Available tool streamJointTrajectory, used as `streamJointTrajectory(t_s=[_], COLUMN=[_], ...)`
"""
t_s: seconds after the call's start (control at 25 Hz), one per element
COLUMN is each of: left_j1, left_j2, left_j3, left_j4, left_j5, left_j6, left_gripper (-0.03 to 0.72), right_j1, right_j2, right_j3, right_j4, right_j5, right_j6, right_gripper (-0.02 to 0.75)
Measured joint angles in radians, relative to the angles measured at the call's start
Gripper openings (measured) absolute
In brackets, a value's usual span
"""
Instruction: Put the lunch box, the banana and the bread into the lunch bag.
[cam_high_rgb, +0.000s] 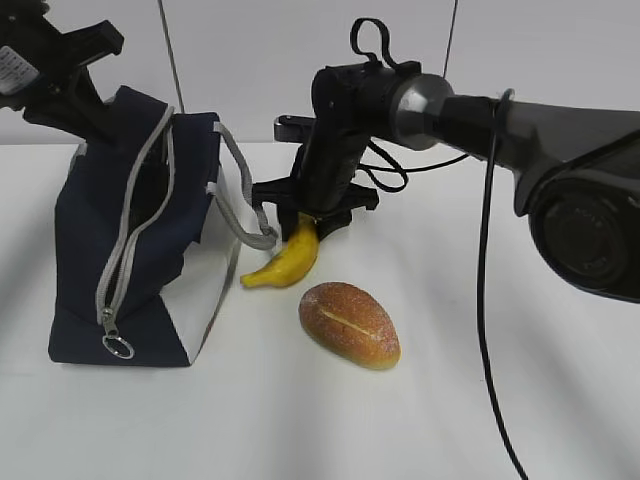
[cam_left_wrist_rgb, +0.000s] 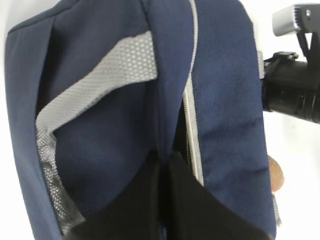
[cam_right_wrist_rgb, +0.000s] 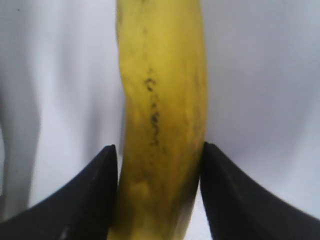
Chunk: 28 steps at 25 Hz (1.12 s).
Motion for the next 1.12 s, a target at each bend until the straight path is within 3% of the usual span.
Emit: streamJointTrajectory(t_s=[0.12, 0.48, 0.72, 1.12], left_j1=[0.000, 0.000, 0.000, 0.000], left_j2=[0.000, 0.000, 0.000, 0.000], left_j3=[0.000, 0.000, 0.000, 0.000], left_j4=[0.001, 0.001, -0.014, -0.047], left_j5=[0.000, 0.000, -0.005, -0.011], left_j6=[0.000, 0.000, 0.001, 0.002], left_gripper=[-0.002, -0.002, -0.002, -0.002], right_j1=[0.000, -0.028, -0.099, -0.113], right_j2=[0.004, 0.006, -0.019, -0.189], right_j3=[-0.043, -0.237, -0.338, -0.335], right_j4=[-0.029, -0.142, -0.054, -0.009], right_j5=[0.039, 0.224, 0.247, 0.258], right_j6=[0.000, -0.003, -0.067, -0.151], right_gripper=[0.318, 0.314, 0.314, 0.314])
